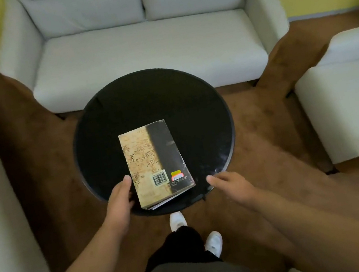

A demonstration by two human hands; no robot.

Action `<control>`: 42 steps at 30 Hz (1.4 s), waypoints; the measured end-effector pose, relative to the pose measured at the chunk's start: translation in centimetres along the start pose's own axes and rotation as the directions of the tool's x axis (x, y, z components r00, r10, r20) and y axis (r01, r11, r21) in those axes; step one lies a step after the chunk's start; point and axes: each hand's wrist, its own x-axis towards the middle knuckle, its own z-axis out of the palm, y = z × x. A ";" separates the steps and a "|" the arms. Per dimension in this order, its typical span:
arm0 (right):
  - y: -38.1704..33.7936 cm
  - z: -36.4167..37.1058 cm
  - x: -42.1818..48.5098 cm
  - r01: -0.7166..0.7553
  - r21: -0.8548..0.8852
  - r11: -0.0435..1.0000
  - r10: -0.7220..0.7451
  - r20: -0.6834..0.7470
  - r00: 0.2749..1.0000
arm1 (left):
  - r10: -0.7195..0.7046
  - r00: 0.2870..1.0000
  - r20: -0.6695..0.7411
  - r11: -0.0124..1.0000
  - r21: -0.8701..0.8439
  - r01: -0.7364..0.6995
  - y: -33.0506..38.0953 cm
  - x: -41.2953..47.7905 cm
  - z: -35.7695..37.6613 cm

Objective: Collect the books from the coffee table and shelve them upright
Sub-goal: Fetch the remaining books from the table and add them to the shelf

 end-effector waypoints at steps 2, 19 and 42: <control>-2.4 0.6 2.6 0.038 0.026 0.999 -0.038 -0.001 0.999 | -0.061 0.994 0.092 0.994 -0.081 0.069 0.9 1.2 0.5; -5.3 3.0 11.6 -0.190 0.354 0.916 0.059 0.351 0.935 | -0.192 0.932 0.307 0.917 -0.281 0.282 -0.3 5.7 1.4; 0.9 3.3 5.0 -0.218 0.370 0.903 0.057 0.400 0.915 | -0.292 0.944 0.152 0.844 -0.423 0.329 -8.0 -2.5 4.8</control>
